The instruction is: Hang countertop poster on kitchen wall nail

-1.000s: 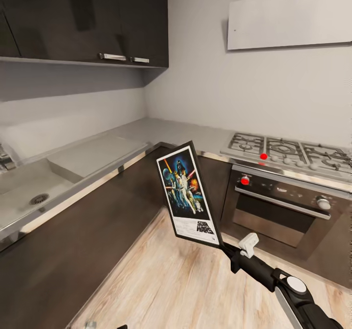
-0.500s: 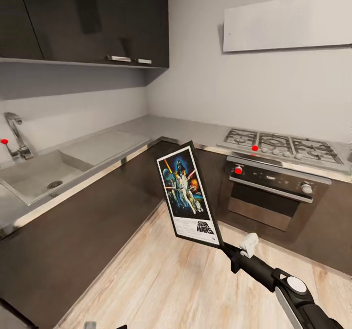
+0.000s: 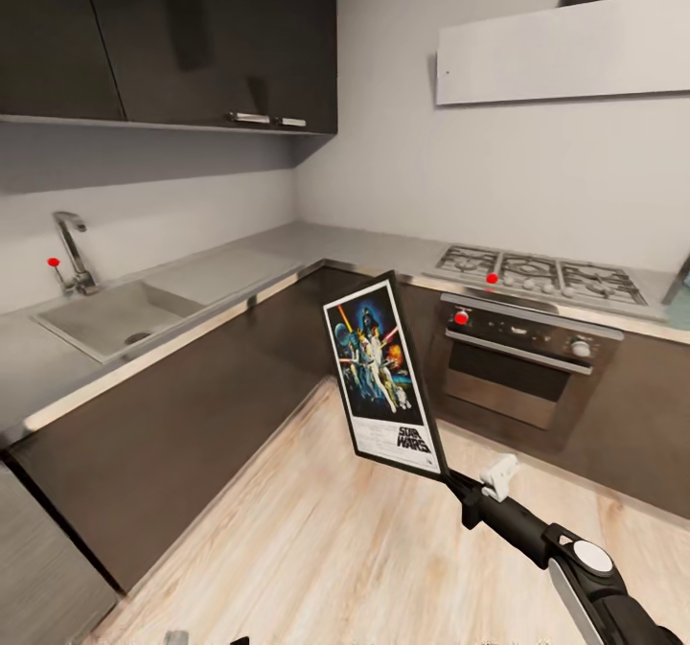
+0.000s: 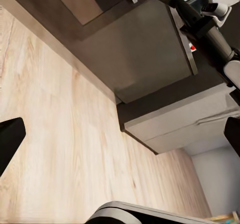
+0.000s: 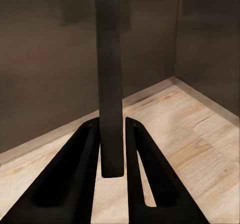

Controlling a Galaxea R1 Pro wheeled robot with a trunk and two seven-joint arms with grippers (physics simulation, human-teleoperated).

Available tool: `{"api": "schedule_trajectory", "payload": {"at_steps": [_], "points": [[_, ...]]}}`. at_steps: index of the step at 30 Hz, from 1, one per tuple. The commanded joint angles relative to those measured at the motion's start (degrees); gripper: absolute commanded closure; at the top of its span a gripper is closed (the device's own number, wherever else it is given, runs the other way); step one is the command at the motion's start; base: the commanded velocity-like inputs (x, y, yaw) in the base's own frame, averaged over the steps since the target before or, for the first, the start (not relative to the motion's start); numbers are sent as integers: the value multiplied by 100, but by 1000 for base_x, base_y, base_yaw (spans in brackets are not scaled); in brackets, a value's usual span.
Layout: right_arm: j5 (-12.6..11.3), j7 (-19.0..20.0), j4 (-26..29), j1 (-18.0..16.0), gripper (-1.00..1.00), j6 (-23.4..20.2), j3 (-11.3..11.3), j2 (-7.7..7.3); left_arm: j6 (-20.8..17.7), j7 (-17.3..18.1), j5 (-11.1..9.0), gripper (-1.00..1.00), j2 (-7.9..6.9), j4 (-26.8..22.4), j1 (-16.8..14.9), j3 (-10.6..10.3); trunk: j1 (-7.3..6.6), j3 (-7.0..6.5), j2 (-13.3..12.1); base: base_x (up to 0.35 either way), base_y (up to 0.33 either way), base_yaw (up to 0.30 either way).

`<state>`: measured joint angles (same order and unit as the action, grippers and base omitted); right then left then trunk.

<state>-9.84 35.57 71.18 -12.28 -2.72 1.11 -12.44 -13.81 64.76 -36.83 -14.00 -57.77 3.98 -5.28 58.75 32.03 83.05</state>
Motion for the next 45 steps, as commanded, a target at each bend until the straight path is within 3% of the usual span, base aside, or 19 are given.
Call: {"api": "schedule_trajectory", "payload": {"at_steps": [1,29,45], "points": [[-71,20,1,-3,100,-29,6,-4,-60,-3,-56,-100,-6,-2,-1,-17,-2,4,3,-129,0,222],[-70,20,1,-3,100,-18,3,-3,-58,5,-61,-100,-6,11,1,-16,-2,4,3,-201,0,213],[-70,20,1,-3,100,-12,3,-2,-25,10,-61,-100,-6,11,4,-15,-2,4,3,-335,0,24]]}}
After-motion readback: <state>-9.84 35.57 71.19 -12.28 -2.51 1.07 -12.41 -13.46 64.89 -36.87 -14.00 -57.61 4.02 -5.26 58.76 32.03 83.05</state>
